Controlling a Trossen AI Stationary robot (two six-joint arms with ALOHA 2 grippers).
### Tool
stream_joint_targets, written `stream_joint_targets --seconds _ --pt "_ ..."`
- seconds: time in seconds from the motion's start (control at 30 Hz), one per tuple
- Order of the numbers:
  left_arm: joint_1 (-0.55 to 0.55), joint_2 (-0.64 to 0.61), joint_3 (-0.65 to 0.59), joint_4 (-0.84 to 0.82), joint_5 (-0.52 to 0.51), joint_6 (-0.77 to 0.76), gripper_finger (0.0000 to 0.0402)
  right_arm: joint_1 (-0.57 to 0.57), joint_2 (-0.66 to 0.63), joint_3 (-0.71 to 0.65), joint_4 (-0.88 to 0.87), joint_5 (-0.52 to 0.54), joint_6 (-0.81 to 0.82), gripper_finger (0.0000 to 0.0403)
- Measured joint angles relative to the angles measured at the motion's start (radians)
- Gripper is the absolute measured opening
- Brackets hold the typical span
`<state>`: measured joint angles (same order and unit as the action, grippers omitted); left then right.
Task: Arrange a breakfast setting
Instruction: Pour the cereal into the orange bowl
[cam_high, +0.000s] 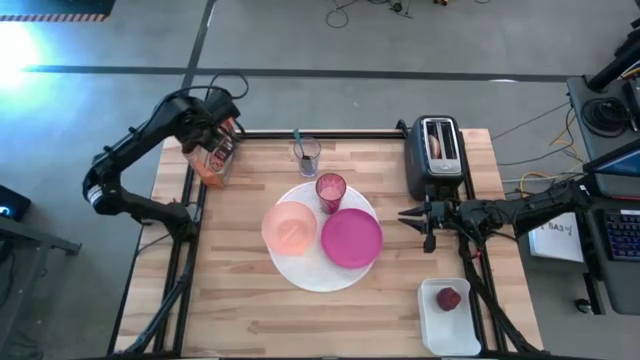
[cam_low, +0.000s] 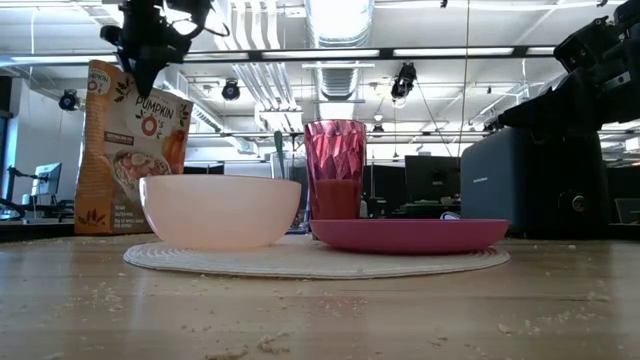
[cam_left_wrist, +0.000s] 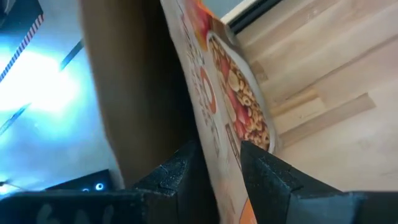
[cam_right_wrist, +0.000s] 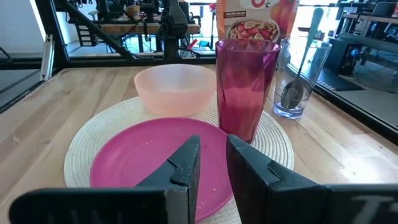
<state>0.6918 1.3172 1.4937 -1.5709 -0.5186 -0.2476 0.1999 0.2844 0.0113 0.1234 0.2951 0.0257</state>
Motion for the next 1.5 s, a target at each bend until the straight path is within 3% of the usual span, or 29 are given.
stream_joint_targets --seconds 0.2,0.4,0.57,1.03,1.27,1.5 --pt "0.003 -0.009 -0.095 0.001 0.0 0.018 0.009 0.0 0.0 0.0 0.0 0.0 0.0 0.0068" --pt "0.004 -0.023 -0.174 0.023 -0.021 0.051 0.0009 0.0 0.0 0.0 0.0 0.0 0.0 0.0068" --pt "0.004 -0.029 -0.182 0.038 -0.013 0.103 0.0002 0.0 0.0 0.0 0.0 0.0 0.0 0.0068" --pt "-0.065 -0.047 -0.087 0.065 0.266 0.205 0.0 0.0 0.0 0.0 0.0 0.0 0.0 0.0068" --pt "-0.106 -0.048 -0.088 0.113 0.261 0.206 0.0 0.0 0.0 0.0 0.0 0.0 0.0 0.0068" --pt "-0.108 -0.048 -0.083 0.166 0.327 0.231 0.0 0.0 0.0 0.0 0.0 0.0 0.0 0.0068"
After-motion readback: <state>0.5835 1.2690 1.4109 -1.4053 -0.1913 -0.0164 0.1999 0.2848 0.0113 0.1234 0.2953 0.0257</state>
